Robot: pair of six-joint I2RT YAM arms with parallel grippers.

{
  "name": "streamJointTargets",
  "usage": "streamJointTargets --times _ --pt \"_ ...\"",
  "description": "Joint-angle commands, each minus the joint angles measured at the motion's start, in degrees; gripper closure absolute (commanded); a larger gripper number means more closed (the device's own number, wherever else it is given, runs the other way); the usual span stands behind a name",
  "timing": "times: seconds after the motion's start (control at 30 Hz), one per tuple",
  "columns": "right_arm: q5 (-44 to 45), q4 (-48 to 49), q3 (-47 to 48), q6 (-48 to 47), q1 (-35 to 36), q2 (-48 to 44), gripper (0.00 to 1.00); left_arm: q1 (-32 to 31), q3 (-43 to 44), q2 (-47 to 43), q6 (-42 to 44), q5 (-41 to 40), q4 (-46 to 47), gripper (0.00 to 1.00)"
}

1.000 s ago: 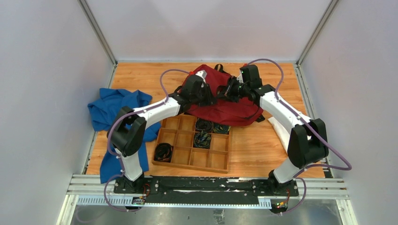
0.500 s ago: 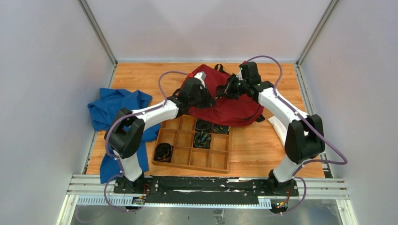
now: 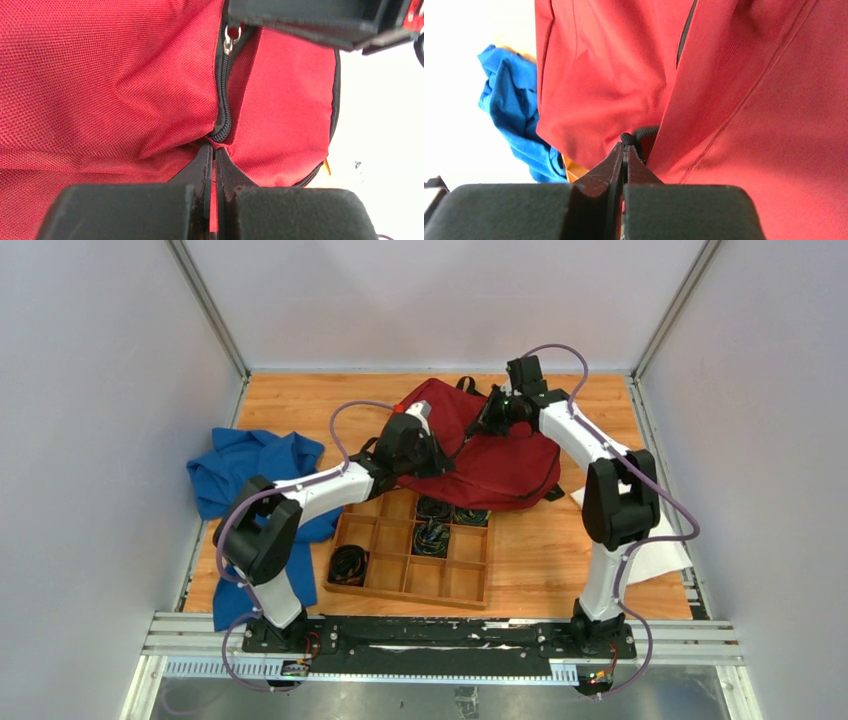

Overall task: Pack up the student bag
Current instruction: Zip the student bag at the center of the board.

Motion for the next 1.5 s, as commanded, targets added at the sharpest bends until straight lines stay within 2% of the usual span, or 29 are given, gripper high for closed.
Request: streamJointTargets --times 0.0,0.23,0.53,0.77,0.93,1.07,1.2,1.47 --pt "3.2 1.1 5.2 -2.3 -2.9 2.0 1.0 -0.1 -1.5 -2.7 0.2 2.1 -2.2 1.0" --pt "3.6 -0.1 12.2 -2.7 -5.2 6.4 1.0 -0.2 -3.3 -4.3 -0.3 3.2 -2.4 1.0" --pt "4.1 -6.7 30.2 -4.9 -7.4 19.1 1.0 -0.2 -5.7 -7.0 1.0 3.9 -4.1 1.0" --pt "6.7 -7.5 36.3 -4.8 -7.8 24.9 1.0 -0.2 -9.5 -10.1 0.2 4.3 -4.1 1.0" --pt "7.0 -7.7 38.6 -4.9 -8.1 25.7 1.0 -0.2 -8.4 -9.1 0.3 4.3 -3.9 1.0" --pt "8.9 -7.6 37.5 -7.0 -8.2 22.8 1.0 -0.2 -3.2 -4.8 1.5 4.6 -4.2 1.0" --pt "12.8 -5.8 32.2 -8.3 -9.3 17.4 1.0 0.3 7.1 2.4 5.5 3.6 -10.3 1.0" --pt "10.3 -4.6 30.6 -7.7 -15.7 16.6 1.0 3.3 28.1 16.3 7.7 7.5 -15.8 1.0"
